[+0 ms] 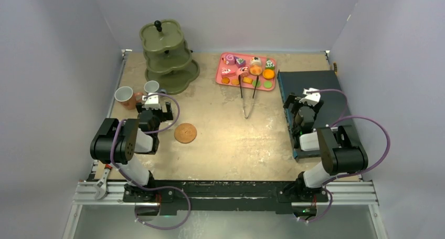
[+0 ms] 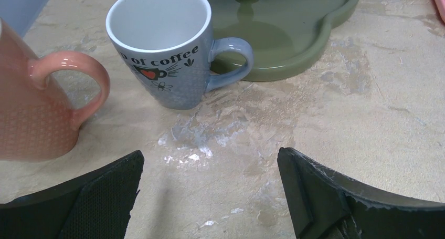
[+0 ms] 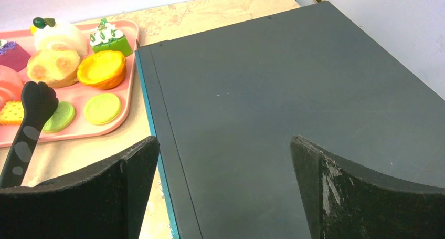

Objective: Serve the afternoon tea

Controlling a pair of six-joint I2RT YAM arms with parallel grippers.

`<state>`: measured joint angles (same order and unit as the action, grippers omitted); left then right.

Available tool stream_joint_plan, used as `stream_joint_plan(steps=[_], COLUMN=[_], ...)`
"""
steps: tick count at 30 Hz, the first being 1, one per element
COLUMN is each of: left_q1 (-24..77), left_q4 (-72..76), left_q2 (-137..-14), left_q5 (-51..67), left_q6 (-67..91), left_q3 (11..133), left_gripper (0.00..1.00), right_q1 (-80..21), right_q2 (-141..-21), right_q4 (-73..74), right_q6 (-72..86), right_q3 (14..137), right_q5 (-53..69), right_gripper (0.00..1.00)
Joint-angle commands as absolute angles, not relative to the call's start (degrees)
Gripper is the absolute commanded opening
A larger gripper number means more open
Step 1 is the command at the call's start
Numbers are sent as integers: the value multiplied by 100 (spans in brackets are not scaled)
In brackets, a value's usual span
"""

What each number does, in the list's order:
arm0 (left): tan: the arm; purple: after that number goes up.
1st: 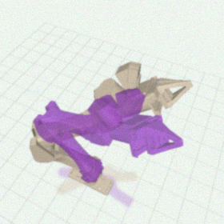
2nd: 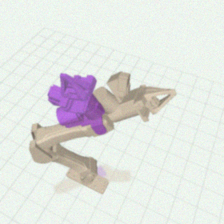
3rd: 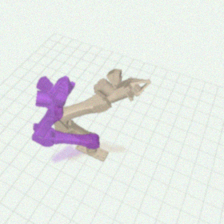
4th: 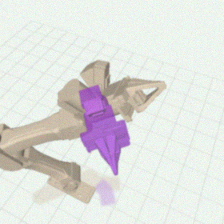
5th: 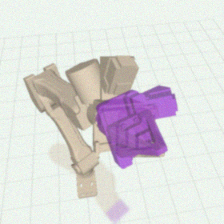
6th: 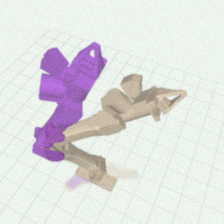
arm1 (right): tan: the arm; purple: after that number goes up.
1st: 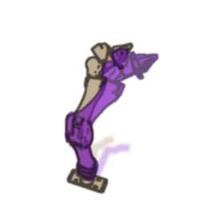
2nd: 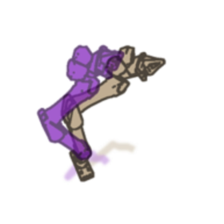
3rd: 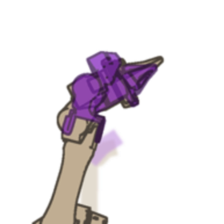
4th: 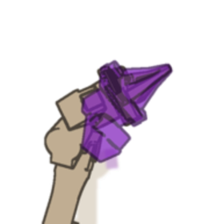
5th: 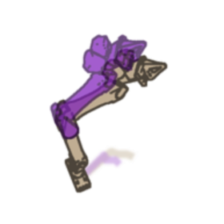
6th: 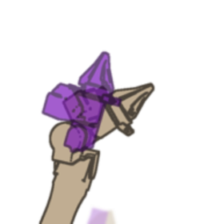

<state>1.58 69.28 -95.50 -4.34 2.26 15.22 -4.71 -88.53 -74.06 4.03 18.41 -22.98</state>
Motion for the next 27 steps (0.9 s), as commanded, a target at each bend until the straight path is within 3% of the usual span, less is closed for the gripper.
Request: stream_joint_plan(steps=[1,7,13,15,19,21,23,27], left_q1=[185,178,96,13,4,-208,-309,-313], left_q4=[7115,7124,6462,5382,3682,3203,2539,769], left_q2=[-9501,-9500,-9114,-8736,-8023,-7614,-7240,-6846], left_q5=[-466,-466,-430,-196,-45,158,446,925], left_q6=[154,156,274,265,-149,-133,-48,-39], left_q3=[1626,1624,1881,2310,2916,2998,3212,3974], left_gripper=[100,100,100,100,100,100,100,100], right_q1=[-457,-456,-500,-570,-589,-531,-482,-587], right_q2=[-8789,-8795,-9439,-9050,-7319,-6841,-6690,-7151], right_q4=[-7706,-7065,-1332,-1465,-2959,-2791,-2371,-1384], right_q6=[334,303,949,1225,1677,2816,3475,2915], right_q3=[1958,2416,5889,5773,4397,4204,4308,5418], right_q5=[-2330,-2394,-2904,-2688,-1721,-1039,-730,-203], right_gripper=[98,98,98,98,98,98,98,98])
